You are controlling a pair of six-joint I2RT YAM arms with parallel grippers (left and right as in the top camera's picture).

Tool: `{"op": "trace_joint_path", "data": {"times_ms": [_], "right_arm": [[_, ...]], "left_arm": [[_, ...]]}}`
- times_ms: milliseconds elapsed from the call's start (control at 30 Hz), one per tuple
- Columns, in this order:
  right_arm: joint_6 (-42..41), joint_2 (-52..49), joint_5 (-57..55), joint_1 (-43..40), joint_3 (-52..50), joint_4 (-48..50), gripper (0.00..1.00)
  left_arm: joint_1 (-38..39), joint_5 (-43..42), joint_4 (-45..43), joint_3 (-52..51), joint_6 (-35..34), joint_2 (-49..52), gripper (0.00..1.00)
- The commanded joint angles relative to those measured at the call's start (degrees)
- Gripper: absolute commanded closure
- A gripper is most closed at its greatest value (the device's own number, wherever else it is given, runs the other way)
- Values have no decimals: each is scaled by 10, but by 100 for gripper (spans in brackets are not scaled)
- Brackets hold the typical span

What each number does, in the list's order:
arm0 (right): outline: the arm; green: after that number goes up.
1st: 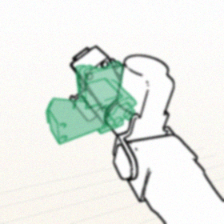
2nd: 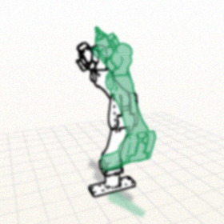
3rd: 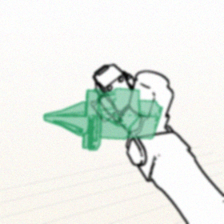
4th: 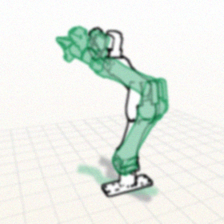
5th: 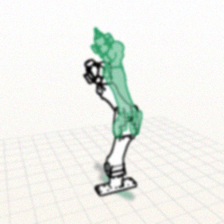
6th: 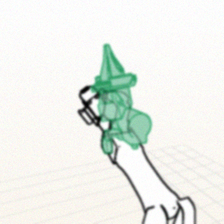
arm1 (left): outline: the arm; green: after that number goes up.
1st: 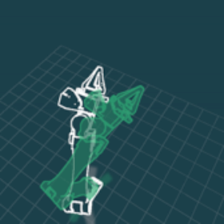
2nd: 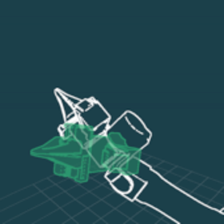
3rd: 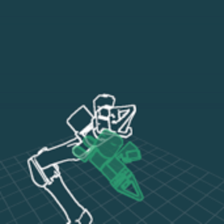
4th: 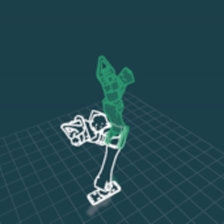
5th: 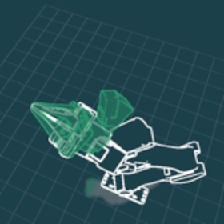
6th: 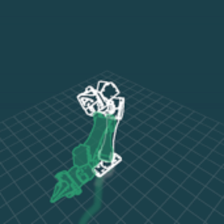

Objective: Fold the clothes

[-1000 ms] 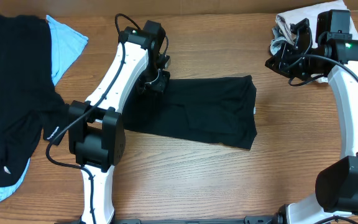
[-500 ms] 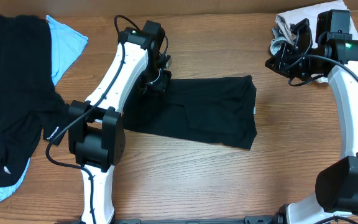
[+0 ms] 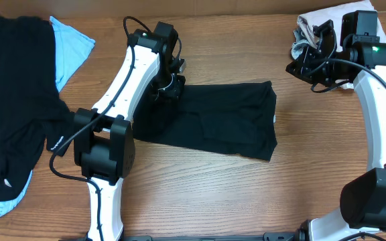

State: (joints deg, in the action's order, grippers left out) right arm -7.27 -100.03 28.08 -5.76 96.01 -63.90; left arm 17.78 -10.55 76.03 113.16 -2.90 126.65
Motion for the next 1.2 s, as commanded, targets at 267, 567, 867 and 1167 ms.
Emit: {"op": "trace_joint_path", "data": {"times_ms": [267,567,867,1167], "right_arm": [[2,3,-6,-4,8,2,93],[2,3,-10,-4,8,2,92],[2,3,-10,-4,8,3,92],[-2,-11,-55,-4,-9,-52,87]], "left_arm": [[45,-16,-18,-3,-7,-4,95],[50,43,7,3,-10,-4,0],[8,111,49,2,9,-4,19],[10,75,-23,-20,27,-4,81]]}}
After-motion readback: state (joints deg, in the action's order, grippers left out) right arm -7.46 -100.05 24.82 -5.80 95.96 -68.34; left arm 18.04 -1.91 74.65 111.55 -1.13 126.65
